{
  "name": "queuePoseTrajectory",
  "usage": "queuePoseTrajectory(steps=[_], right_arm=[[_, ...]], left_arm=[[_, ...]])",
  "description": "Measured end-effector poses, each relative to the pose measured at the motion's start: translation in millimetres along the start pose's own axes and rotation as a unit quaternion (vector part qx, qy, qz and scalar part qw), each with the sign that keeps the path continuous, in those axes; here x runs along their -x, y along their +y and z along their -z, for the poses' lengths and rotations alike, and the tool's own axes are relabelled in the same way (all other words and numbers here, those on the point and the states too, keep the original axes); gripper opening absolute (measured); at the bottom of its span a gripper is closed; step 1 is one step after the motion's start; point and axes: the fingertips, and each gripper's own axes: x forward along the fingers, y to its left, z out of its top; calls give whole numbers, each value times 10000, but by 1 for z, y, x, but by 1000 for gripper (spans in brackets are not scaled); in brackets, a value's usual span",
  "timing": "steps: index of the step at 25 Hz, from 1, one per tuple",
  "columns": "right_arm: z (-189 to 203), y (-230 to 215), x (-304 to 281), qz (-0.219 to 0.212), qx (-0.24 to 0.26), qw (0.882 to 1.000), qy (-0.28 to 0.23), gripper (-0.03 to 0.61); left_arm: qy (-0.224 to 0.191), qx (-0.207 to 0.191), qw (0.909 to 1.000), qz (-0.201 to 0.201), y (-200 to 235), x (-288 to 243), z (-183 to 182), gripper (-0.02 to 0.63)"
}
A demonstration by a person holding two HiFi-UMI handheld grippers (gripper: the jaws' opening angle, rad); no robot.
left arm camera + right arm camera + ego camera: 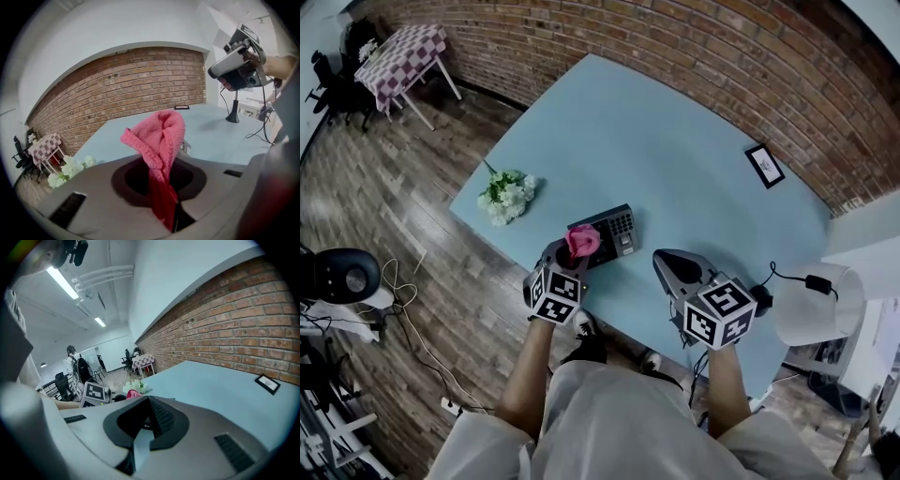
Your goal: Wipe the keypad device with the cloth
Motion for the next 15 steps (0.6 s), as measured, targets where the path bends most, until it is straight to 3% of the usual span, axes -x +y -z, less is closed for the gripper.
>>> queuePoseTrajectory(steps=[15], right_arm=[[3,-14,6,272,-215,9994,0,9]], left_arm=[[144,340,9977,577,-42,-14,33,101]])
